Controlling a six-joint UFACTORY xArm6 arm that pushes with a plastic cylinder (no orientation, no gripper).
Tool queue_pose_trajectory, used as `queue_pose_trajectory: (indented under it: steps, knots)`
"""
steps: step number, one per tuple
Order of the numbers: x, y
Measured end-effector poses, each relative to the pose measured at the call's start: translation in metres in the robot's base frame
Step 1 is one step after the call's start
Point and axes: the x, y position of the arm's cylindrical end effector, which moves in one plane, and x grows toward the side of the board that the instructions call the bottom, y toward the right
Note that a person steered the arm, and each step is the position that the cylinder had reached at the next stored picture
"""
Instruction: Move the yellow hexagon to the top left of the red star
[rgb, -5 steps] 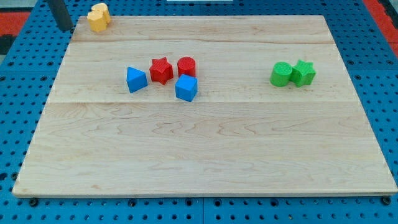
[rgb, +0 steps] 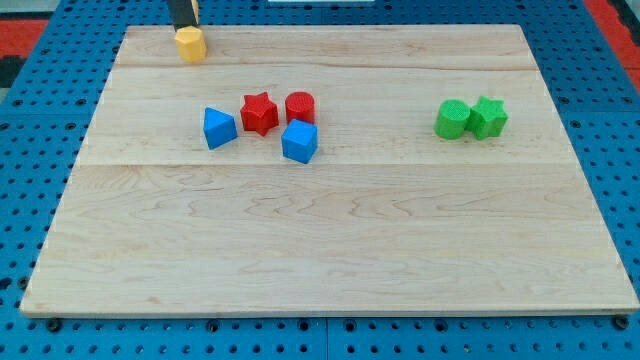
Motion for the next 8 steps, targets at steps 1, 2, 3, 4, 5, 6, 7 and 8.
queue_pose_trajectory:
  steps: [1,2,3,4,5,6,7,8]
  knots:
    - [0.016,-0.015]
    - [0.043,0.024]
    - [0.057,0.063]
    - [0.063,0.062]
    - [0.073,0.087]
    - [0.076,0.079]
    - [0.088,0.079]
    - [0.103,0.024]
